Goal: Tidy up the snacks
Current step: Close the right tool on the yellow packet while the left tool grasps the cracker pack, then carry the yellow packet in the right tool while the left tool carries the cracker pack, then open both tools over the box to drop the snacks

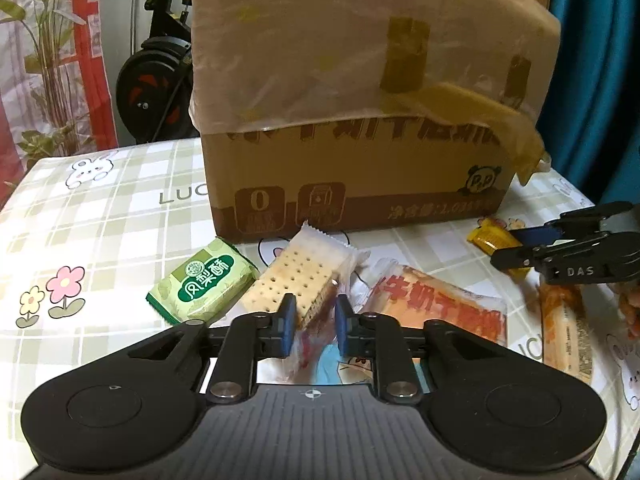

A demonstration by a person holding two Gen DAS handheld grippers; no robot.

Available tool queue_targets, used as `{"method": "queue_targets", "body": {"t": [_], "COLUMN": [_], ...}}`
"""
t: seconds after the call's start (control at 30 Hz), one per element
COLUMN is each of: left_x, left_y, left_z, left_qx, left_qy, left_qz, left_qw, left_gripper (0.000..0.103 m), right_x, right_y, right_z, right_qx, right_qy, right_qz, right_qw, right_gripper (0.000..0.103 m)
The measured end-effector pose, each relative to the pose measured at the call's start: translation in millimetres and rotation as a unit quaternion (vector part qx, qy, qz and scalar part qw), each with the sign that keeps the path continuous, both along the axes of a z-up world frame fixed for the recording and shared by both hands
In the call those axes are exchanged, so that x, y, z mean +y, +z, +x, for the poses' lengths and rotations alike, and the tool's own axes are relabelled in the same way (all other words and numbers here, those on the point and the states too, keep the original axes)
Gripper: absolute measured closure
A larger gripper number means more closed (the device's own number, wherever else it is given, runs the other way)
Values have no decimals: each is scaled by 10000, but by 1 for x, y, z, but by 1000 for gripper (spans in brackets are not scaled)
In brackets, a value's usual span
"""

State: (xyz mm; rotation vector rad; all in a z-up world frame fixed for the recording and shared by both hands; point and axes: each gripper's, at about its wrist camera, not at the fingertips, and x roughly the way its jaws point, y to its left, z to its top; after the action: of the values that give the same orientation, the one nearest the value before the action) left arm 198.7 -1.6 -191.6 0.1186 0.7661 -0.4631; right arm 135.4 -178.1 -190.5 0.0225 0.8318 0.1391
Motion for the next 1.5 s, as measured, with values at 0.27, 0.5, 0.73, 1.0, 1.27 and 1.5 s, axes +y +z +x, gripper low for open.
{"method": "queue_targets", "body": {"t": [0.27, 0.5, 0.73, 1.0, 1.27, 1.5], "left_x": [2, 8, 7, 7, -11, -31], "left_y": [20, 50, 77, 127, 174, 177], "left_z": [-16, -31, -46, -43, 9, 81], "left_qx": [-313, -566, -877, -1566, -2188, -1871], "left_qy": [70, 181, 154, 181, 148, 284], "left_qz": [-267, -696, -913, -1107, -1149, -987], "left_qw": [9991, 9958, 9918, 9813, 9689, 9770], "left_gripper": [98, 98, 98, 98, 98, 98], "right_x": [-2, 5, 28, 39, -3, -26], "right_y": [12, 40, 79, 152, 209, 199], "right_z": [-12, -31, -42, -39, 15, 81], "right_qx": [-178, -467, -866, -1823, -2339, -1894], "right_qy": [12, 321, 894, 1148, 572, 2], "right_qz": [144, 393, 548, 701, 421, 174], "right_qw": [9997, 9976, 9907, 9740, 9696, 9818], "right_gripper": [74, 74, 74, 74, 74, 74]}}
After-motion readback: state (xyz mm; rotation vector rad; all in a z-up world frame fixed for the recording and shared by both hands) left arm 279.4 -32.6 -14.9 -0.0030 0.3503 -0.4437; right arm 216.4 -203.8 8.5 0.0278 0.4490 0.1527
